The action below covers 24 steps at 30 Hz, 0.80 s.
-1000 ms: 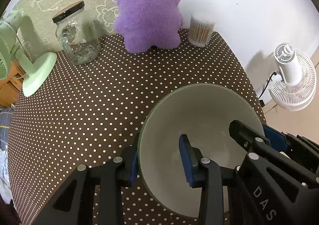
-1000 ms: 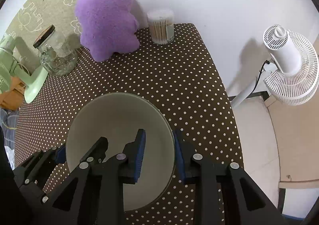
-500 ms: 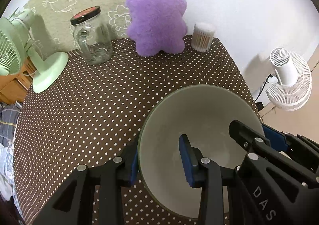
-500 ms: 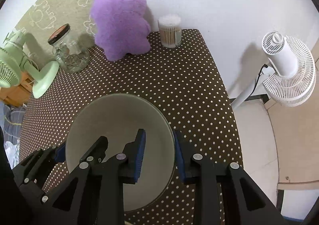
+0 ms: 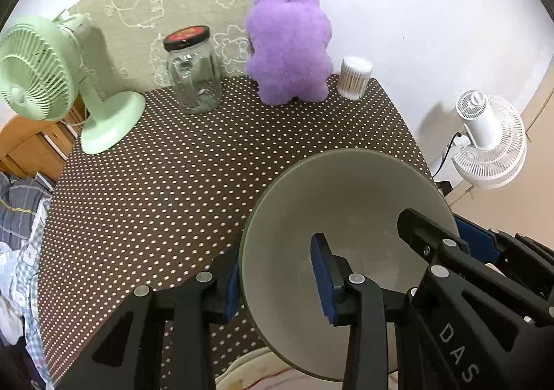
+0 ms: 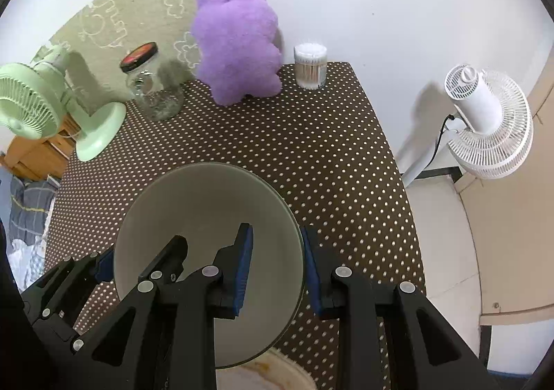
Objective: Organize plates and bowls
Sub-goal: 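Lift the nested bowls and carry them to the red-patterned plate stack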
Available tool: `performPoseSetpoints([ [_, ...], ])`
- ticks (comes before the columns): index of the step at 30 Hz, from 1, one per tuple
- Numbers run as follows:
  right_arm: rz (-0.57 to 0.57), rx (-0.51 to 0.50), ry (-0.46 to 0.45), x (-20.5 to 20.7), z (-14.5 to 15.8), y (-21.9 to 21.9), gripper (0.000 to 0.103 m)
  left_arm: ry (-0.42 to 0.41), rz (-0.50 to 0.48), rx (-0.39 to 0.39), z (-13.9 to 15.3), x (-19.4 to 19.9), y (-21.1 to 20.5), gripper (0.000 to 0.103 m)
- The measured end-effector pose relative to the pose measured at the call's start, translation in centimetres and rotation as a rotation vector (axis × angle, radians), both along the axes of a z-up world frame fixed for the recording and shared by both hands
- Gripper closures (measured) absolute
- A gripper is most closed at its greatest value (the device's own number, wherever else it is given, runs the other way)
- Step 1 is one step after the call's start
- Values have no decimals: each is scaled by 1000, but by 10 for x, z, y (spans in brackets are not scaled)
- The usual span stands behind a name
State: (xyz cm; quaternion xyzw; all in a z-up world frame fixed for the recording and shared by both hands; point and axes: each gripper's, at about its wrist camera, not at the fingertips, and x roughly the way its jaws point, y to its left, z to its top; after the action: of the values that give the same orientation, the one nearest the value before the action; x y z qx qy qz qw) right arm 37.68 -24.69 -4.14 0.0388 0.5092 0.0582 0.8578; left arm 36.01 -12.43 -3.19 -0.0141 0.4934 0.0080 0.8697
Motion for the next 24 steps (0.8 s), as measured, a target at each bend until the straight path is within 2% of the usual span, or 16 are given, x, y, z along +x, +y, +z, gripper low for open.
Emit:
performPoseSetpoints([
  [13, -18, -6, -55, -49, 41, 32, 71, -58, -13, -13, 34, -46, 37, 67],
  [24, -9, -2, -88, -91, 69, 75, 71, -89, 1, -10, 58, -90, 81, 67],
])
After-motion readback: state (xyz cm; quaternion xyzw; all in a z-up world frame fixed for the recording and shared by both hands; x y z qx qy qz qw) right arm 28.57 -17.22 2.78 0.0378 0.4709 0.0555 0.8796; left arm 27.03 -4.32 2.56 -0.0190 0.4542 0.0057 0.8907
